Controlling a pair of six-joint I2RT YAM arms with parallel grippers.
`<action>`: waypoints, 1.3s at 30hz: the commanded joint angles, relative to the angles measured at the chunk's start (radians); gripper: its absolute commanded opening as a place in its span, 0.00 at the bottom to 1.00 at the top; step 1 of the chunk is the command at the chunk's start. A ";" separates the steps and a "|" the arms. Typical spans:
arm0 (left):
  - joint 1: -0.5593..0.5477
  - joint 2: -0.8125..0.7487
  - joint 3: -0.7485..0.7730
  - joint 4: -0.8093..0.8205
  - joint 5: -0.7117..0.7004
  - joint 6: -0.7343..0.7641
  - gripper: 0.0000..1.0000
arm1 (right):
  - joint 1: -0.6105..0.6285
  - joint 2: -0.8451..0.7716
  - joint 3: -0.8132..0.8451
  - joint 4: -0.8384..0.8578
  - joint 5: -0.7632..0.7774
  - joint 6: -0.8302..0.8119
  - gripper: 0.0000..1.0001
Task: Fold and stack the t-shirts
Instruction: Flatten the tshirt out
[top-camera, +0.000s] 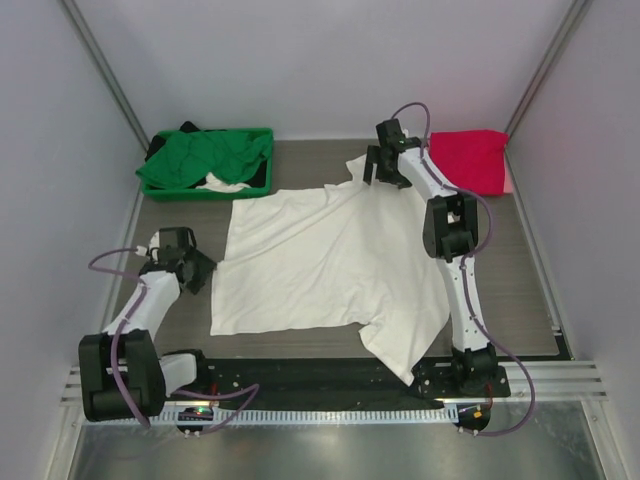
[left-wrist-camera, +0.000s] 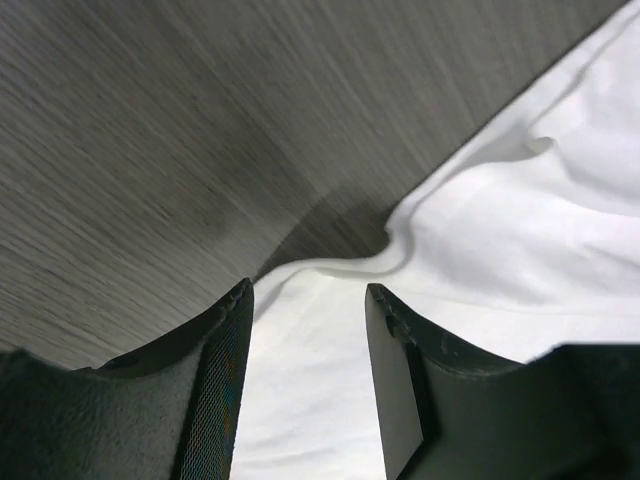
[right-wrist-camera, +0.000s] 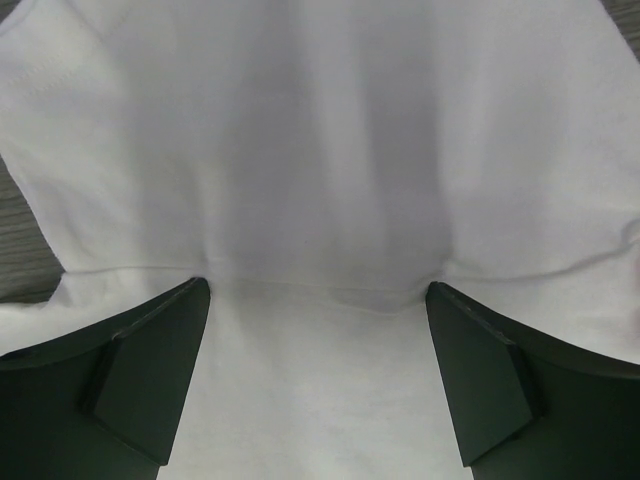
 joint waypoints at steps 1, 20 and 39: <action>0.005 -0.102 0.072 -0.047 0.008 0.053 0.50 | -0.007 -0.023 0.026 -0.073 -0.035 -0.006 0.97; -0.360 -0.429 -0.113 -0.389 -0.160 -0.225 0.50 | -0.004 -1.107 -0.990 -0.032 0.071 0.208 0.98; -0.459 -0.244 -0.101 -0.452 -0.300 -0.323 0.70 | -0.004 -1.347 -1.325 -0.019 -0.052 0.311 1.00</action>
